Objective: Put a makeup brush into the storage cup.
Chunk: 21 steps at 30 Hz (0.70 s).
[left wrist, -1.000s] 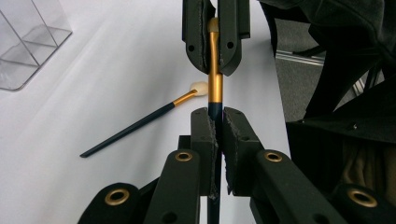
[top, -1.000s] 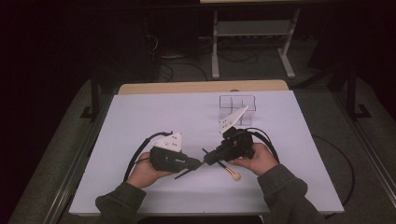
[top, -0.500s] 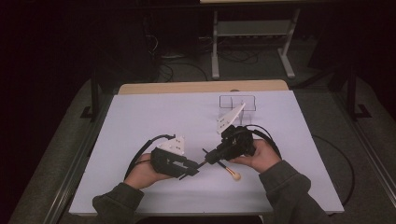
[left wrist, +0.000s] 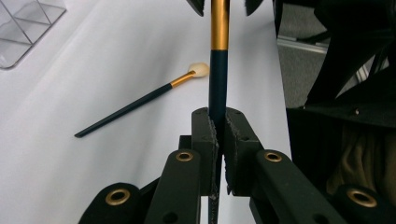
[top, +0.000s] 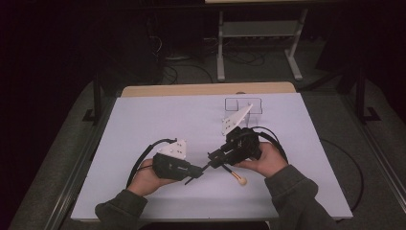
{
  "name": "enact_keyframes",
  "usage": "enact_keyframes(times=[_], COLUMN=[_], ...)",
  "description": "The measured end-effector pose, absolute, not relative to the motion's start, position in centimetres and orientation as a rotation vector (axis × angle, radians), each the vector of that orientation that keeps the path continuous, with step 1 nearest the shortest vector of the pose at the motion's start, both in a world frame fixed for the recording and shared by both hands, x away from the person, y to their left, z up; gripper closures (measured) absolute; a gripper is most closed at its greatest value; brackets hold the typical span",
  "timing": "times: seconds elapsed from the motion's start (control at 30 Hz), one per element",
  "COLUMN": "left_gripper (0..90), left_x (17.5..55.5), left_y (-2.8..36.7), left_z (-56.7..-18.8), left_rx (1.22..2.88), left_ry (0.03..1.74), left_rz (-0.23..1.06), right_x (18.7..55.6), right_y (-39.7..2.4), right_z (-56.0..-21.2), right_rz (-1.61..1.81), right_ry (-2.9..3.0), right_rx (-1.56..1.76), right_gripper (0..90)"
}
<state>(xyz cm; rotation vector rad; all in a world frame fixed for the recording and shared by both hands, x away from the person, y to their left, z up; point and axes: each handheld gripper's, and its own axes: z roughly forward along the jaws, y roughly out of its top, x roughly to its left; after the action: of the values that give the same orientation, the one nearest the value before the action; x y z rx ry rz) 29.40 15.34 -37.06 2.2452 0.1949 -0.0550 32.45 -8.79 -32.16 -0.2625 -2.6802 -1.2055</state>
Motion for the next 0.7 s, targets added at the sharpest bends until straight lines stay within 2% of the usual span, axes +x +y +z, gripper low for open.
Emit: enact_keyframes(times=[0.03,0.1,0.4,0.67,0.7], left_gripper=[83.7,83.7,83.7,83.7,83.8], left_x=[29.4,29.4,29.4,29.4,29.4], left_y=[15.5,15.6,15.9,15.7,15.6], left_z=[-37.1,-37.2,-37.5,-37.5,-37.6], left_rx=[2.232,2.214,2.156,2.151,2.155], left_ry=[0.199,0.205,0.245,0.254,0.25], left_rz=[-0.054,-0.049,-0.043,-0.037,-0.036], right_x=[32.5,32.5,32.4,32.3,32.4], right_y=[-8.9,-9.1,-9.5,-9.6,-9.6], right_z=[-32.3,-32.6,-33.4,-33.8,-33.8], right_rz=[-1.221,-1.238,-1.321,-1.364,-1.366], right_ry=[-2.677,-2.663,-2.616,-2.591,-2.585], right_rx=[-0.288,-0.307,-0.349,-0.36,-0.358], right_gripper=[63.7,61.2,60.7,73.7,79.2])
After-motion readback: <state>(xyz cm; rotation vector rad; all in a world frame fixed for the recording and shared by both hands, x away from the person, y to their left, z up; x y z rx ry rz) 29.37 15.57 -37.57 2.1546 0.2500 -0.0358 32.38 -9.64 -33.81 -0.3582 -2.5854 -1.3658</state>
